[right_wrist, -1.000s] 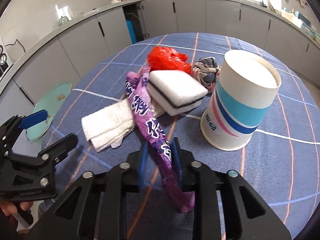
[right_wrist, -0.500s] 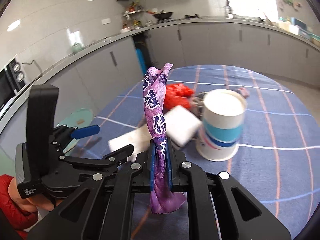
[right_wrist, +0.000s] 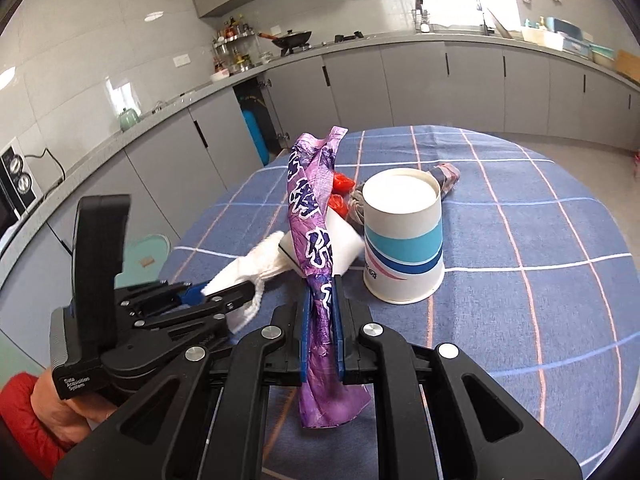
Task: Collect trash
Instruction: 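Grasp the purple candy wrapper with the right gripper while the left gripper grasps the white towel, then carry the purple wrapper and white towel over the teal bin and open both grippers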
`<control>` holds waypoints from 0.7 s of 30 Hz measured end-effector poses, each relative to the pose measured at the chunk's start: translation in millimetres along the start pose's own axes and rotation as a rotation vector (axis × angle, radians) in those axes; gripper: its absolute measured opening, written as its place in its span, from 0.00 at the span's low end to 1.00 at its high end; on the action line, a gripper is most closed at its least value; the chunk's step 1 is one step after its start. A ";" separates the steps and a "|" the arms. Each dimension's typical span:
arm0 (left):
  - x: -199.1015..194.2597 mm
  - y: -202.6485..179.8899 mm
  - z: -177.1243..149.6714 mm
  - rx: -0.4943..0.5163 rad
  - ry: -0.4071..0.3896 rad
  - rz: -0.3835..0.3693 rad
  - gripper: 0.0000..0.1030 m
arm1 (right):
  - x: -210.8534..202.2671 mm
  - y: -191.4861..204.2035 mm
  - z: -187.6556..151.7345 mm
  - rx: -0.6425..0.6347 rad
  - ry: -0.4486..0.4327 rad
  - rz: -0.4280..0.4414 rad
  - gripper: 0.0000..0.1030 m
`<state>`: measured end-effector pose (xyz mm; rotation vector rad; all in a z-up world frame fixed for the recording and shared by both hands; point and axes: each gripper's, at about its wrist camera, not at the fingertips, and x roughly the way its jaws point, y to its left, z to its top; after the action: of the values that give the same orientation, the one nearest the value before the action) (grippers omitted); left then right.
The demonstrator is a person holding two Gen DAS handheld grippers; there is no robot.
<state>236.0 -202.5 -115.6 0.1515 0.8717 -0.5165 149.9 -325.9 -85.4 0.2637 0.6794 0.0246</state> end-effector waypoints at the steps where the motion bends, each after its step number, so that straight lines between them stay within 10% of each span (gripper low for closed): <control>1: -4.5 1.9 -0.7 -0.009 -0.008 0.001 0.15 | -2.8 1.7 -0.4 0.004 -0.007 -0.002 0.10; 21: -97.5 63.7 -33.8 -0.145 -0.122 0.195 0.15 | -3.4 65.4 -11.7 0.004 0.008 0.072 0.10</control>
<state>192.3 -100.0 -68.0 0.0706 0.7625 -0.2764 144.1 -260.4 -75.8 0.2925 0.6777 0.0931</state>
